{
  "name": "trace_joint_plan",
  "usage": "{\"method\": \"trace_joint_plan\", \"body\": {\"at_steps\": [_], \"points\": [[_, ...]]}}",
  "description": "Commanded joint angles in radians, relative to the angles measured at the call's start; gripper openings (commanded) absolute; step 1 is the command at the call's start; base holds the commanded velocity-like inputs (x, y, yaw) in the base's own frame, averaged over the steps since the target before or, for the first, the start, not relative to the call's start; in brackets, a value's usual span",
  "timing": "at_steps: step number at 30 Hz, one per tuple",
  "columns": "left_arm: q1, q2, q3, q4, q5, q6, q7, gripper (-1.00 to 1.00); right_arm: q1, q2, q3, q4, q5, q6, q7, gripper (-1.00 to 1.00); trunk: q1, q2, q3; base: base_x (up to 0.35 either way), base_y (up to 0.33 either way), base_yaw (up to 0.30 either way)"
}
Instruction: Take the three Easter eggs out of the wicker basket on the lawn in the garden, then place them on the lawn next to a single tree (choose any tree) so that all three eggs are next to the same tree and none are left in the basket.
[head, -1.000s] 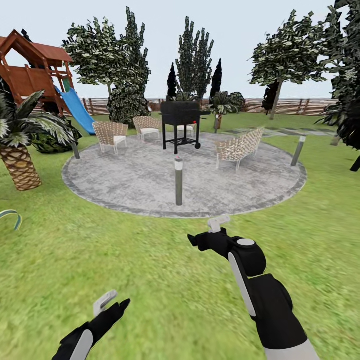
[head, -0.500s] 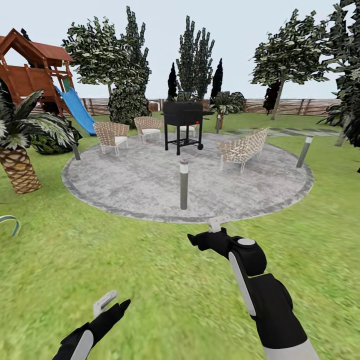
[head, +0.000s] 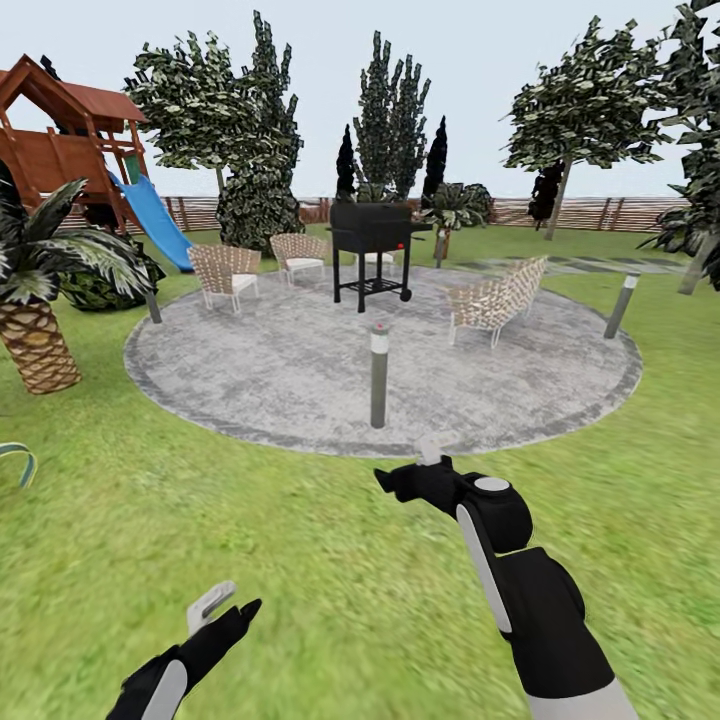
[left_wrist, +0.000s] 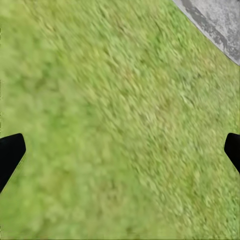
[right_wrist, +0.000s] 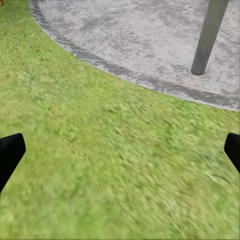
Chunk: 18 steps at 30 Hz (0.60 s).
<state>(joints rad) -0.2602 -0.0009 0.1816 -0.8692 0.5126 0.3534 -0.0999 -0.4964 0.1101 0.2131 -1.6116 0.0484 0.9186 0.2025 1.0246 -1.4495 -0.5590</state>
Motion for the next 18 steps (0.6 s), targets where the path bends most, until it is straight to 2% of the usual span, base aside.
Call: {"method": "trace_joint_plan", "body": {"at_steps": [1,18], "points": [[-0.001,0.000,0.003,-0.001,0.007,0.007,-0.003,1.00,-0.001,0.000,0.000,-0.001,0.005,0.005,0.005,1.00,0.000,-0.001,-0.001,0.257,0.186,0.000],[-0.001,0.000,0.003,0.002,0.007,0.008,-0.003,1.00,-0.002,0.002,-0.004,-0.001,0.006,0.005,0.005,1.00,0.000,-0.001,-0.001,0.257,0.186,0.000]]}}
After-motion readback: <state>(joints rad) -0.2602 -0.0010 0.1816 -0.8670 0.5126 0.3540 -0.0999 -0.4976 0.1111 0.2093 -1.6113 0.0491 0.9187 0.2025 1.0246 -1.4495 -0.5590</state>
